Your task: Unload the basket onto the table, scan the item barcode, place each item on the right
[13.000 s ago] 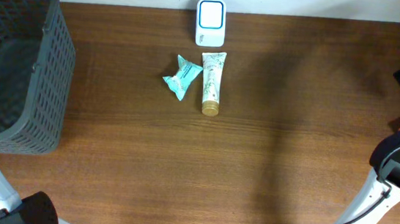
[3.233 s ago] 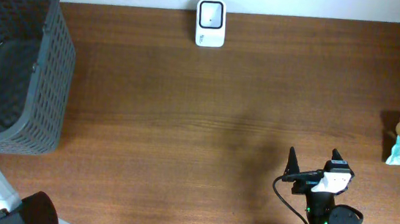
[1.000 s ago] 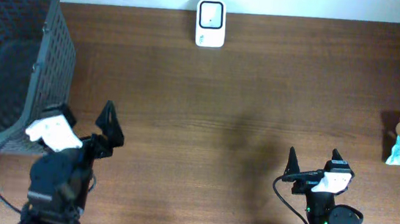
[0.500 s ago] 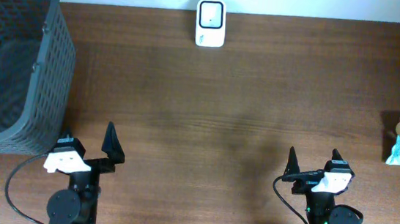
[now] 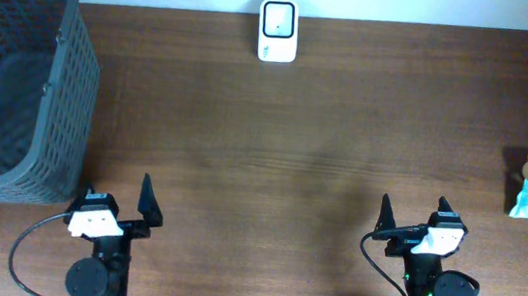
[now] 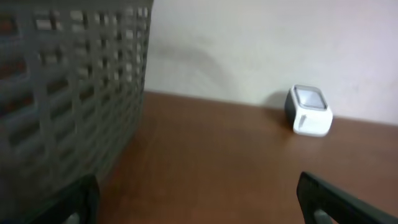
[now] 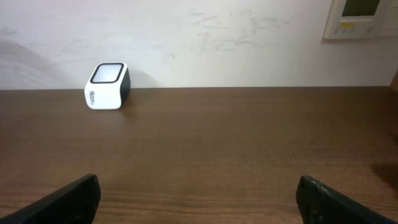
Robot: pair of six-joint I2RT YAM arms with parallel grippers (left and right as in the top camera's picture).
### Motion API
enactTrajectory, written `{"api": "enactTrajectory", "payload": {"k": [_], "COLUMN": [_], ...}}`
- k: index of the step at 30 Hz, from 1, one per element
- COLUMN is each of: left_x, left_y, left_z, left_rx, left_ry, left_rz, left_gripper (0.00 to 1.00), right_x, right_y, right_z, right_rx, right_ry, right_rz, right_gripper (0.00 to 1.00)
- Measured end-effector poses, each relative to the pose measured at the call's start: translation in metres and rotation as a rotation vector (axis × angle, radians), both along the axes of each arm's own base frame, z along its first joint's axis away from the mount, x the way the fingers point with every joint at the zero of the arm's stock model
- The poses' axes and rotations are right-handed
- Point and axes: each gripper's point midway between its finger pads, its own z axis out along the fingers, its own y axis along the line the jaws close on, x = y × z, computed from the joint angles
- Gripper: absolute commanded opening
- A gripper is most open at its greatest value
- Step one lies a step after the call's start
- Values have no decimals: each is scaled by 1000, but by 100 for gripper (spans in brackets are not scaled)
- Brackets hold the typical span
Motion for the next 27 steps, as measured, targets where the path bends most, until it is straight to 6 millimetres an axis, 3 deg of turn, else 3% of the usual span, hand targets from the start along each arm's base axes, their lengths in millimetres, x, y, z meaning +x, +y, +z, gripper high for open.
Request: {"api": "enactTrajectory", "payload": {"k": [2,9,27], "left_x": [0,0,0], "left_y": [-5,-25,-19], "left_z": [-11,-11,-11], "left_rx": [12,98,116], "left_ry": [44,48,52], "left_rz": [-27,-132,-106], "left_gripper": [99,99,99], "right_x": [0,0,0], "right_y": [0,0,0], "right_z": [0,0,0], "right_rx": [0,0,0], "right_ry": [0,0,0], "right_rz": [0,0,0], "right_gripper": [99,99,99]}}
